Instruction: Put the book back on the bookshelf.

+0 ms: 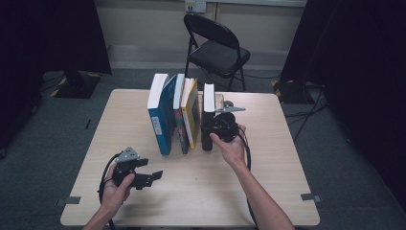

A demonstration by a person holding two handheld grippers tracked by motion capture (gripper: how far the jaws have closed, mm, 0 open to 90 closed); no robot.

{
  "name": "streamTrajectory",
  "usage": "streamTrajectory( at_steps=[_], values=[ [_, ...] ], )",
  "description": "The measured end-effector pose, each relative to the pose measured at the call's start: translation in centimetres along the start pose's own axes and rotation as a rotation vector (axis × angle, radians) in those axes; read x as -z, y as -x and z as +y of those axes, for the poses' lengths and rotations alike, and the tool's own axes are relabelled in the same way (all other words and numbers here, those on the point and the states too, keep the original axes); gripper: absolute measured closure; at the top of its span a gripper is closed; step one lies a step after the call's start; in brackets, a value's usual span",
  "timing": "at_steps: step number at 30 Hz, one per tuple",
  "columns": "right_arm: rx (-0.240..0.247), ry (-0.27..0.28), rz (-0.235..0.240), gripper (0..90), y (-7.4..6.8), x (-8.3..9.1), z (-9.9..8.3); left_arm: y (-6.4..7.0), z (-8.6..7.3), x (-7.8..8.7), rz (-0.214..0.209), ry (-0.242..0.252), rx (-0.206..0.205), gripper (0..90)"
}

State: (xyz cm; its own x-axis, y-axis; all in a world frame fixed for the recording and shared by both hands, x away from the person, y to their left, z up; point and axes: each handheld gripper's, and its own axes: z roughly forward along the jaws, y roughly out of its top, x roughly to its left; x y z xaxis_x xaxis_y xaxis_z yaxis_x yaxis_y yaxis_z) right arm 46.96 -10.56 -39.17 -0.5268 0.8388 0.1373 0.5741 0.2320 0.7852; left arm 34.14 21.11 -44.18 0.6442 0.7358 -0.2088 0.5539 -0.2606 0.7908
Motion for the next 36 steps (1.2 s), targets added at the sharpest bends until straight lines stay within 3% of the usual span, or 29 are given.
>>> streamTrajectory(
  at_steps=[13, 19, 23, 30, 36],
  values=[
    [-0.008, 0.008, -0.013, 38.4, -0.3, 0.0, -0.1, 0.0, 0.0, 0.0, 0.0, -0.003, 0.001, 19.9],
    [-0.01, 0.014, 0.014, 33.6, -0.1, 0.3, -0.5, -0.1, -0.1, 0.0, 0.004, -0.005, 0.008, 19.8],
    [0.001, 0.021, 0.017, 31.0, 0.0, 0.9, -0.8, -0.4, -0.2, 0.0, 0.021, -0.017, 0.024, 19.9],
    [0.03, 0.02, 0.017, 24.9, 0.0, 2.2, -1.5, -0.6, -0.2, 0.1, 0.037, -0.021, 0.016, 20.0],
    [0.011, 0.038, 0.009, 22.4, 0.9, 4.1, -2.4, -0.6, -0.3, 0.0, 0.048, -0.023, 0.017, 19.7]
  ],
)
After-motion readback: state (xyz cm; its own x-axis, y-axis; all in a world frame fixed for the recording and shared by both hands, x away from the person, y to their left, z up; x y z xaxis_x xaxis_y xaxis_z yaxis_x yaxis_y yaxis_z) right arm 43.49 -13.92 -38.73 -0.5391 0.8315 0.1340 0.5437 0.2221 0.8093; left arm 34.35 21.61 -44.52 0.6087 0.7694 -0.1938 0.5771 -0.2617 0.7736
